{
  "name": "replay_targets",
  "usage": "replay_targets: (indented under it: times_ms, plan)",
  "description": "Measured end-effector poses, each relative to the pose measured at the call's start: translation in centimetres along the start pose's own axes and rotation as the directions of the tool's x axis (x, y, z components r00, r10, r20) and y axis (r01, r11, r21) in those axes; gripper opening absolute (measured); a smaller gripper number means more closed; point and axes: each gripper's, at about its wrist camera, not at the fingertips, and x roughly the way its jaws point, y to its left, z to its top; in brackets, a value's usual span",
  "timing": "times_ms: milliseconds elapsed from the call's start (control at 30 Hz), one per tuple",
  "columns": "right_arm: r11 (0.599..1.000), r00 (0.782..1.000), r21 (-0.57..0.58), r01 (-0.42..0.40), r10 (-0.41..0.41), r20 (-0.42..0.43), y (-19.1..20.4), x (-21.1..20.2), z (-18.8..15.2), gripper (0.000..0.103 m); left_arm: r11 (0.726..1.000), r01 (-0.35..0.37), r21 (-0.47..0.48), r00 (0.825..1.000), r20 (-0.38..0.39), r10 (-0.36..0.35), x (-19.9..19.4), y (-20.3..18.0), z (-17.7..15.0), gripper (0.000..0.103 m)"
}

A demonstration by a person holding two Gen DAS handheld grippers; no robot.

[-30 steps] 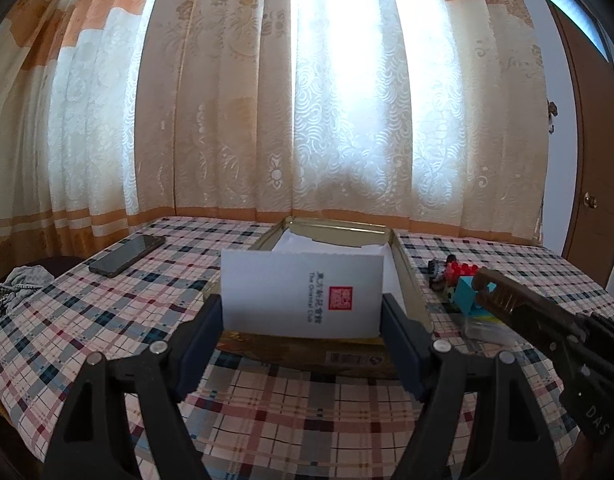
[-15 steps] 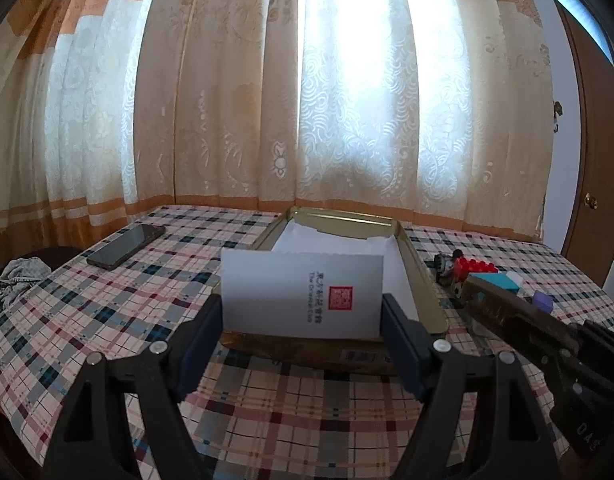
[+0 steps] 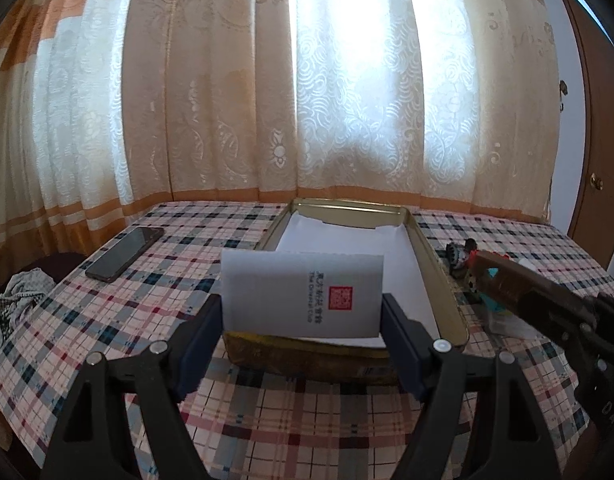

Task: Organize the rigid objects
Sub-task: 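Lift and carry the white box and brown bar over the gold tin tray, then lower the white box into the tray with the left tool while the right tool drops the brown bar in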

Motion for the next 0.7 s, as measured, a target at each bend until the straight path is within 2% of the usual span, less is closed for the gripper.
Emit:
replay_targets:
  times_ms: [300, 700]
  plan:
    - [1.000, 1.000, 0.005, -0.004, 0.004, -0.031, -1.6, 2.4, 2.7, 0.017, 0.998, 0.028, 0.061, 0.998, -0.057, -0.024, 2.3, -0.7, 2.6, 0.077]
    - [0.997, 0.994, 0.075, -0.011, 0.019, -0.106, -3.8, 8.5, 5.1, 0.017, 0.997, 0.055, 0.053, 0.982, -0.183, -0.044, 7.7, -0.9, 5.7, 0.077]
